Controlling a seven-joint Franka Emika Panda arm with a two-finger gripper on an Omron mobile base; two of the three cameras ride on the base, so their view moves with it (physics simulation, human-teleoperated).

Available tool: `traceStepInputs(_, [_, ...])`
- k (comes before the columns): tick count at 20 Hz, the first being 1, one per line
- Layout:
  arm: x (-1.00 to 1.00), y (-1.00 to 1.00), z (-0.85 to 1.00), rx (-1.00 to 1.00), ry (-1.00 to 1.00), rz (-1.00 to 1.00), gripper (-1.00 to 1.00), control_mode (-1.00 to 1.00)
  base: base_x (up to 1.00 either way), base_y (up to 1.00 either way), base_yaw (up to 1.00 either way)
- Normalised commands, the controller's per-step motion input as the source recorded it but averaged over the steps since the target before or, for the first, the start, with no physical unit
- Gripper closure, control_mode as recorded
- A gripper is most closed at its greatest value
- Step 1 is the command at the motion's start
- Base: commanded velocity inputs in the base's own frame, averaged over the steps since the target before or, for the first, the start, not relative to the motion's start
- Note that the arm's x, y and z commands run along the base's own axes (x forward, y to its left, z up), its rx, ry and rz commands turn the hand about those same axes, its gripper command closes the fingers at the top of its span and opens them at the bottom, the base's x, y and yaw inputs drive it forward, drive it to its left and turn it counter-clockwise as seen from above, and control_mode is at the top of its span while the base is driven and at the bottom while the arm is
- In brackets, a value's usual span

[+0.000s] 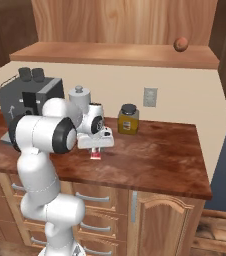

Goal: Pick the jam and bar from the counter and place them in the cabinets closest to them.

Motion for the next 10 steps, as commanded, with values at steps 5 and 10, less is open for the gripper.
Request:
traceStepInputs(5, [-0.36,-0.13,0.81,0.0,-0.01,0.0,1.0,-1.0,0.0,0.0,0.0])
traceStepInputs(10, [-0.65,-0.21,0.64,0.0,-0.03,0.01,1.0,-1.0,0.0,0.0,0.0])
